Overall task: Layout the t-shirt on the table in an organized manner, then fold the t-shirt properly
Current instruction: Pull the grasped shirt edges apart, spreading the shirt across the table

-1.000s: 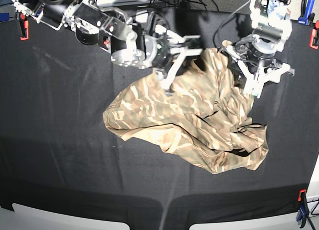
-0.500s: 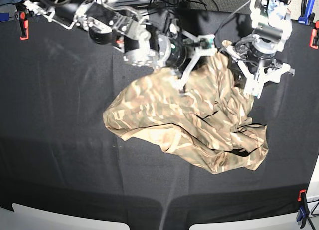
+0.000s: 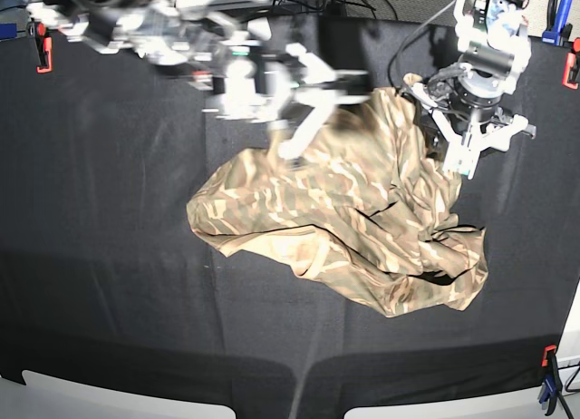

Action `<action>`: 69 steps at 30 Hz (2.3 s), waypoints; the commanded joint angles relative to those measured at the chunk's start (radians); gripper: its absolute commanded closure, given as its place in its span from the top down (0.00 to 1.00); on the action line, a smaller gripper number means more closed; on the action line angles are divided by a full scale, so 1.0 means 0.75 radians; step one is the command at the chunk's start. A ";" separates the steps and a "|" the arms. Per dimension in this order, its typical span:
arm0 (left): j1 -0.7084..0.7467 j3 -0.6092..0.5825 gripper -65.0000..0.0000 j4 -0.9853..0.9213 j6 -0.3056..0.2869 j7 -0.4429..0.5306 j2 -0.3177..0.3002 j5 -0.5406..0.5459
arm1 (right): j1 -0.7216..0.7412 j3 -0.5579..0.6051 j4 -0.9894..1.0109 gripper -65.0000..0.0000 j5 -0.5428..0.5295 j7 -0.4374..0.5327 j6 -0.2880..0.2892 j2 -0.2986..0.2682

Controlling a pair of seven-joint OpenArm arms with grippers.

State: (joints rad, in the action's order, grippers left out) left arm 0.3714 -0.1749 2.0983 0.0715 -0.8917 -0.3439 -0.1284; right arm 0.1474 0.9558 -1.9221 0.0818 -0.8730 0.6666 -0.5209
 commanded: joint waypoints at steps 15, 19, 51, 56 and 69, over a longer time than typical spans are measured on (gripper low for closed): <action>-0.007 0.005 0.45 0.022 0.009 0.023 -0.008 -0.012 | -0.064 -0.500 -0.125 0.00 -0.072 -0.121 -0.148 -0.367; -0.007 0.005 0.45 0.022 0.009 0.024 -0.008 -0.013 | -0.169 -0.626 -0.125 0.00 -0.090 -0.202 -0.147 -0.462; 0.392 0.005 0.45 0.021 -0.178 0.268 0.013 -0.195 | -0.370 -0.933 -0.125 0.00 -0.190 -0.277 -0.162 -0.606; 0.367 0.005 0.45 0.019 -0.181 0.402 0.011 -0.332 | -0.370 -0.933 -0.125 0.00 -0.190 -0.277 -0.162 -0.606; 0.366 0.005 0.45 -0.210 -0.176 0.486 0.012 -0.451 | -0.370 -0.933 -0.125 0.00 -0.190 -0.272 -0.162 -0.606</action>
State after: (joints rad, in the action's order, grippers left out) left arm 0.6426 -0.1711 1.9259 -0.0719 -0.5430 -0.3313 -0.4568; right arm -0.1444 0.2691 -2.0029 -0.0795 -1.0817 0.5526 -0.9508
